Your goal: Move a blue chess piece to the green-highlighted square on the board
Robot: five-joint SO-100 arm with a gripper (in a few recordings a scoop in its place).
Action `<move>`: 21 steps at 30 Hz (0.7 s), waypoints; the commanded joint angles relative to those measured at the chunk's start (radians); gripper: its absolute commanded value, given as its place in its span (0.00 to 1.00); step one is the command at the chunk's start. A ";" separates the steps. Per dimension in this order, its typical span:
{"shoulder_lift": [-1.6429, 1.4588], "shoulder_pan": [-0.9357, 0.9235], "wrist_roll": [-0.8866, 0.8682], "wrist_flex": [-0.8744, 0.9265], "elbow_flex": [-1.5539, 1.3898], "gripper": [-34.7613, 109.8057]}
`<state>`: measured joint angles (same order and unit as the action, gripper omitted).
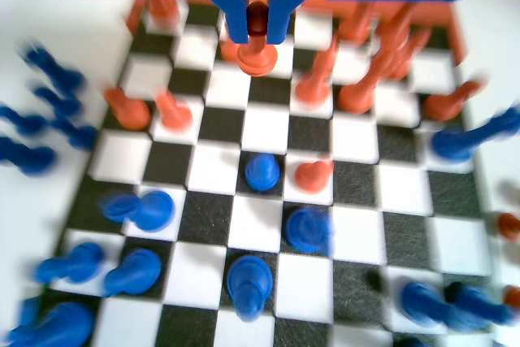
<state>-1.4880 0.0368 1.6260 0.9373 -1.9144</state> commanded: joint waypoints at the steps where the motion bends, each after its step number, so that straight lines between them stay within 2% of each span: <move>1: -0.147 -0.041 -0.008 0.144 0.098 0.25; 7: -0.156 -0.216 -0.002 0.295 0.221 0.25; 12: -0.130 -0.402 0.078 0.376 0.275 0.25; 21: -0.054 -0.715 0.232 0.403 0.288 0.25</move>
<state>-1.5386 -0.5660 1.8055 1.3300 -1.6889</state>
